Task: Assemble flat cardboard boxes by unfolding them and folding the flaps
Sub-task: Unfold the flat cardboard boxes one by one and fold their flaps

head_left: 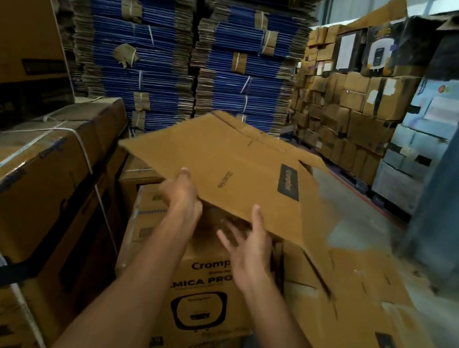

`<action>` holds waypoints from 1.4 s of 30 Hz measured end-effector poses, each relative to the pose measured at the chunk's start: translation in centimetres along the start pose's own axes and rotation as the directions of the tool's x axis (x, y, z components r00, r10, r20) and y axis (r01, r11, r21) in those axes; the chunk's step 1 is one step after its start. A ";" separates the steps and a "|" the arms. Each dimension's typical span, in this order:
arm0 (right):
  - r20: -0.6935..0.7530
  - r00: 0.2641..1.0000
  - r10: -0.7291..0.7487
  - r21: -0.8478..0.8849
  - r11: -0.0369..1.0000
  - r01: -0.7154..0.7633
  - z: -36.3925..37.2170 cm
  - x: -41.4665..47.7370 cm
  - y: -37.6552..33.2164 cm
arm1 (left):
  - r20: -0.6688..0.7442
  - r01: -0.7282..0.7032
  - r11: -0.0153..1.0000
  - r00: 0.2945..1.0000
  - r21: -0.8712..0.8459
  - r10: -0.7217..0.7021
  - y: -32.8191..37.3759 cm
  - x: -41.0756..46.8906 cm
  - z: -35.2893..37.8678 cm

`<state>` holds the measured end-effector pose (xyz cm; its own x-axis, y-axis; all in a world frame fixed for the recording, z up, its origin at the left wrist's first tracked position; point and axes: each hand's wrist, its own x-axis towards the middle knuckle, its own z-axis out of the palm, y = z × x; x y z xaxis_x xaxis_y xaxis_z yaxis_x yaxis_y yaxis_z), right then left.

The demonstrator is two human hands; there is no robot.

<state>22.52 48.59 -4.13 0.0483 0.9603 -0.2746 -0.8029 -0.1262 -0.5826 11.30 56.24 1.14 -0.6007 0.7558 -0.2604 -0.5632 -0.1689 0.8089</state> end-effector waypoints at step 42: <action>-0.223 0.922 -0.316 -0.238 0.935 0.262 -23.8 -1.7 -18.1 | 0.291 0.392 0.918 0.873 0.055 -0.390 -18.1 -18.4 -3.7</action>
<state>51.11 43.34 -11.30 0.4305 0.8701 -0.2401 -0.5967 0.0747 -0.7990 30.48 43.07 -10.67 -0.1398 0.9101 -0.3900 -0.7214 0.1762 0.6697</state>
